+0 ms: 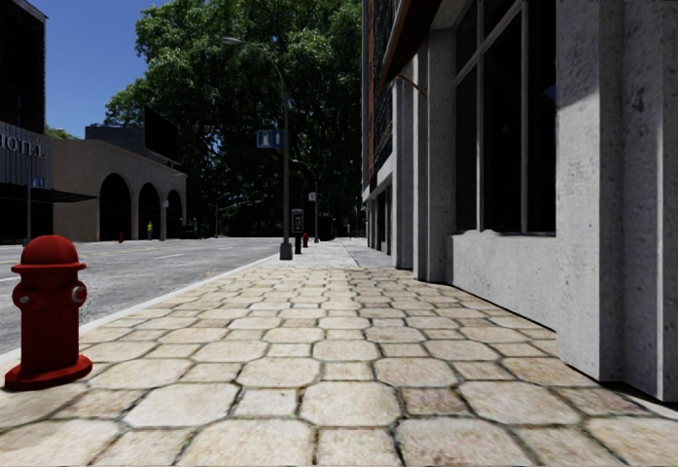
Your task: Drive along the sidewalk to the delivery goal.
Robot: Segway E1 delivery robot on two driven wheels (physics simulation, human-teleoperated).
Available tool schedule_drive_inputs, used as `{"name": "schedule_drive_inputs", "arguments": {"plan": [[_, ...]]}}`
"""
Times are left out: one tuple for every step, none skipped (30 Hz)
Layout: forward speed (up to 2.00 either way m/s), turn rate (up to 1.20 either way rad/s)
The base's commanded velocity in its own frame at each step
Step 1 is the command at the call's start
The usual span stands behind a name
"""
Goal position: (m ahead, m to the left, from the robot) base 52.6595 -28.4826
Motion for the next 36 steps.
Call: {"name": "schedule_drive_inputs", "arguments": {"plan": [[2.0, 0.0], [2.0, 0.0], [2.0, 0.0], [2.0, 0.0], [2.0, 0.0], [2.0, 0.0], [2.0, 0.0], [2.0, 0.0], [2.0, 0.0], [2.0, 0.0], [2.0, 0.0], [2.0, 0.0], [2.0, 0.0], [2.0, 0.0], [2.0, 0.0], [2.0, 0.0], [2.0, 0.0], [2.0, 0.0], [2.0, 0.0], [2.0, 0.0], [2.0, 0.0], [2.0, 0.0], [2.0, 0.0], [2.0, 0.0], [2.0, 0.0], [2.0, 0.0], [2.0, 0.0], [2.0, 0.0], [2.0, 0.0], [2.0, 0.0], [2.0, 0.0], [2.0, 0.0], [2.0, 0.0], [2.0, 0.0], [2.0, 0.0], [2.0, 0.0]]}}
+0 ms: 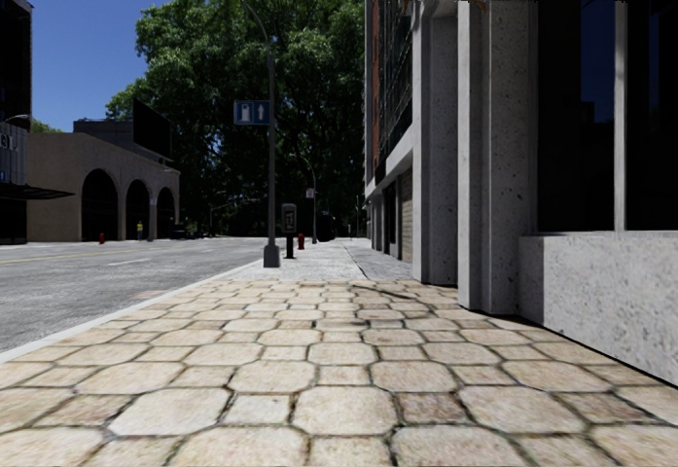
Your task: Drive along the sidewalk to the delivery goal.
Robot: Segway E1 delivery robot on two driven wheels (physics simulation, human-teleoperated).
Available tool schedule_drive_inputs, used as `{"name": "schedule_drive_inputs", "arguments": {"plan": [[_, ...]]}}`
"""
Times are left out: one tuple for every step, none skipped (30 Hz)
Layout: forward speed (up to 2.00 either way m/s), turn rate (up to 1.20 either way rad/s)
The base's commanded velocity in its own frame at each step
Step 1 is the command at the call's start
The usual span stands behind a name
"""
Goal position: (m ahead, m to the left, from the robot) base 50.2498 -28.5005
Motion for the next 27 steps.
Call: {"name": "schedule_drive_inputs", "arguments": {"plan": [[2.0, 0.0], [2.0, 0.0], [2.0, 0.0], [2.0, 0.0], [2.0, 0.0], [2.0, 0.0], [2.0, 0.0], [2.0, 0.0], [2.0, 0.0], [2.0, 0.0], [2.0, 0.0], [2.0, 0.0], [2.0, 0.0], [2.0, 0.0], [2.0, 0.0], [2.0, 0.0], [2.0, 0.0], [2.0, 0.0], [2.0, 0.0], [2.0, 0.0], [2.0, 0.0], [2.0, 0.0], [2.0, 0.0], [2.0, 0.0], [2.0, 0.0], [2.0, 0.0], [2.0, 0.0]]}}
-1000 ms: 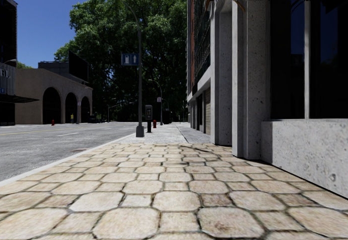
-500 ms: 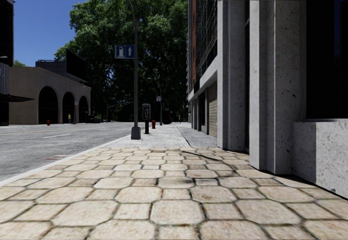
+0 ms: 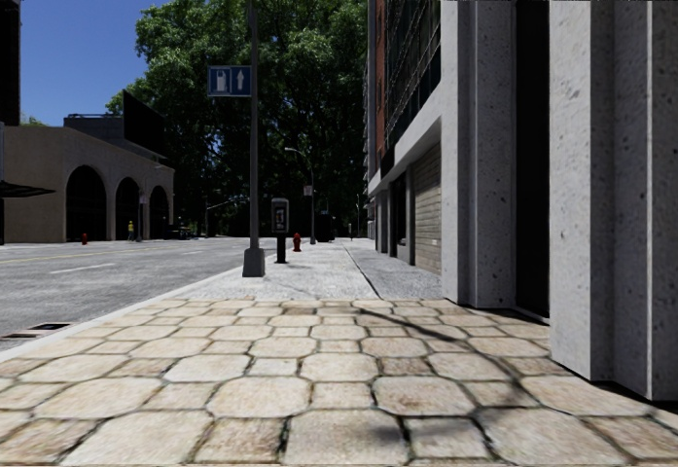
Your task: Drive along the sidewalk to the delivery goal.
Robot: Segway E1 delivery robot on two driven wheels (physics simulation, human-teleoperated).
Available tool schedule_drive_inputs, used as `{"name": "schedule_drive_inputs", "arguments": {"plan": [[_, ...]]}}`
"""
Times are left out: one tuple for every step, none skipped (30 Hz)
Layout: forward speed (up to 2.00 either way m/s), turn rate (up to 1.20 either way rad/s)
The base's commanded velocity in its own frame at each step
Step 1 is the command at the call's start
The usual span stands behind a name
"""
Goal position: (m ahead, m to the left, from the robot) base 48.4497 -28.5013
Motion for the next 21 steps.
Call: {"name": "schedule_drive_inputs", "arguments": {"plan": [[2.0, 0.0], [2.0, 0.0], [2.0, 0.0], [2.0, 0.0], [2.0, 0.0], [2.0, 0.0], [2.0, 0.0], [2.0, 0.0], [2.0, 0.0], [2.0, 0.0], [2.0, 0.0], [2.0, 0.0], [2.0, 0.0], [2.0, 0.0], [2.0, 0.0], [2.0, 0.0], [2.0, 0.0], [2.0, 0.0], [2.0, 0.0], [2.0, 0.0], [2.0, 0.0]]}}
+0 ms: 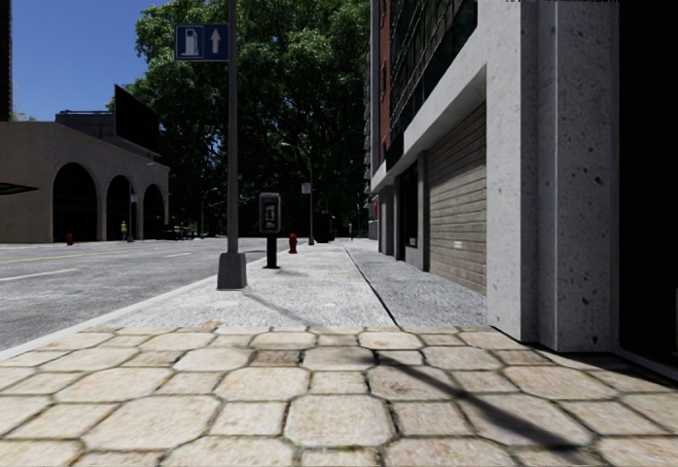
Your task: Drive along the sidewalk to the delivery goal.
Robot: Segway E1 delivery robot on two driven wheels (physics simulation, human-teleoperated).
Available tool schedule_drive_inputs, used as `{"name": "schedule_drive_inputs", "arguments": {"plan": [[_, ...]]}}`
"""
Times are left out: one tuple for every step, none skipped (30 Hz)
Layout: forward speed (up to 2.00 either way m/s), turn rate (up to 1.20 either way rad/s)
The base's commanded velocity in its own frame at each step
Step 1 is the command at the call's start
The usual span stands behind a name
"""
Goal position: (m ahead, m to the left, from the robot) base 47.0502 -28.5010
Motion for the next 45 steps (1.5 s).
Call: {"name": "schedule_drive_inputs", "arguments": {"plan": [[2.0, 0.0], [2.0, 0.0], [2.0, 0.0], [2.0, 0.0], [2.0, 0.0], [2.0, 0.0], [2.0, 0.0], [2.0, 0.0], [2.0, 0.0], [2.0, 0.0], [2.0, 0.0], [2.0, 0.0], [2.0, 0.0], [2.0, 0.0], [2.0, 0.0], [2.0, 0.0], [2.0, 0.0], [2.0, 0.0], [2.0, 0.0], [2.0, 0.0], [2.0, 0.0], [2.0, 0.0], [2.0, 0.0], [2.0, 0.0], [2.0, 0.0], [2.0, 0.0], [2.0, 0.0], [2.0, 0.0], [2.0, 0.0], [2.0, 0.0], [2.0, 0.0], [2.0, 0.0], [2.0, 0.0], [2.0, 0.0], [2.0, 0.0], [2.0, 0.0], [2.0, 0.0], [2.0, 0.0], [2.0, 0.0], [2.0, 0.0], [2.0, 0.0], [2.0, 0.0], [2.0, 0.0], [2.0, 0.0], [2.0, 0.0]]}}
